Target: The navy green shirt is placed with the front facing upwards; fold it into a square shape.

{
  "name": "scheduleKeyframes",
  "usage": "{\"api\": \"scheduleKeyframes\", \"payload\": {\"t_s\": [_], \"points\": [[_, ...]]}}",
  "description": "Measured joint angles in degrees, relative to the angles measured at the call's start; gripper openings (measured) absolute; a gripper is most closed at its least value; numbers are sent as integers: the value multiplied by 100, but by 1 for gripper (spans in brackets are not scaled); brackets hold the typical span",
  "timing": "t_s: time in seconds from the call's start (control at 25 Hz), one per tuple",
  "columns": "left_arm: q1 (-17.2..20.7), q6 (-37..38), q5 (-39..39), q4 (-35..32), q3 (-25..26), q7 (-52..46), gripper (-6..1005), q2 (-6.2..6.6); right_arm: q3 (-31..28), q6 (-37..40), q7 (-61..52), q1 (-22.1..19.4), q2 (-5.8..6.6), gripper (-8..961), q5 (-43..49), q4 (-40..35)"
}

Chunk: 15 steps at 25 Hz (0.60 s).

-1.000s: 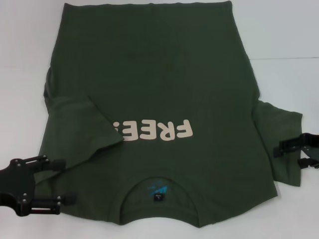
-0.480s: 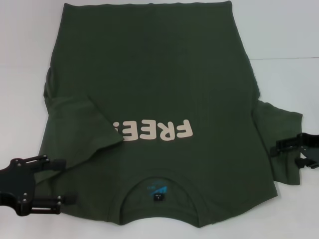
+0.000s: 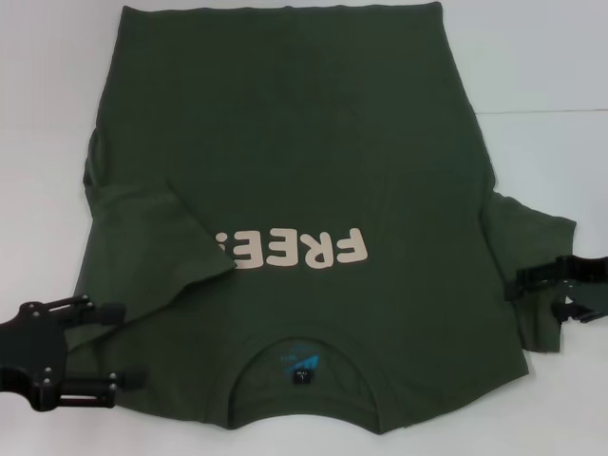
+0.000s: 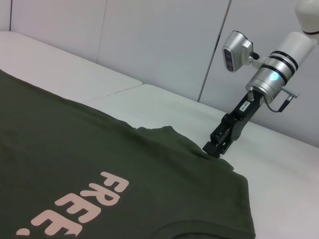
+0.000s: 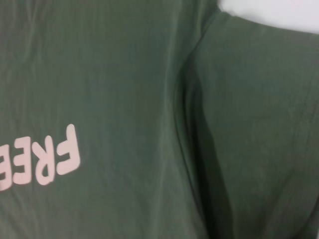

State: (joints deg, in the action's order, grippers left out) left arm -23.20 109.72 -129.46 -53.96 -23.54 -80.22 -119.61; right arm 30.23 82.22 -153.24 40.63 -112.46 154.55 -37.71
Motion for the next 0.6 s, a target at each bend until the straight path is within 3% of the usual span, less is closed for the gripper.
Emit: {"api": "scheduleKeyframes", "payload": {"t_s": [0.6], "points": [[-12,-56,0,0,-2,-2,897,-26,-20,-9,79,-62,58,821,-293,135]]}}
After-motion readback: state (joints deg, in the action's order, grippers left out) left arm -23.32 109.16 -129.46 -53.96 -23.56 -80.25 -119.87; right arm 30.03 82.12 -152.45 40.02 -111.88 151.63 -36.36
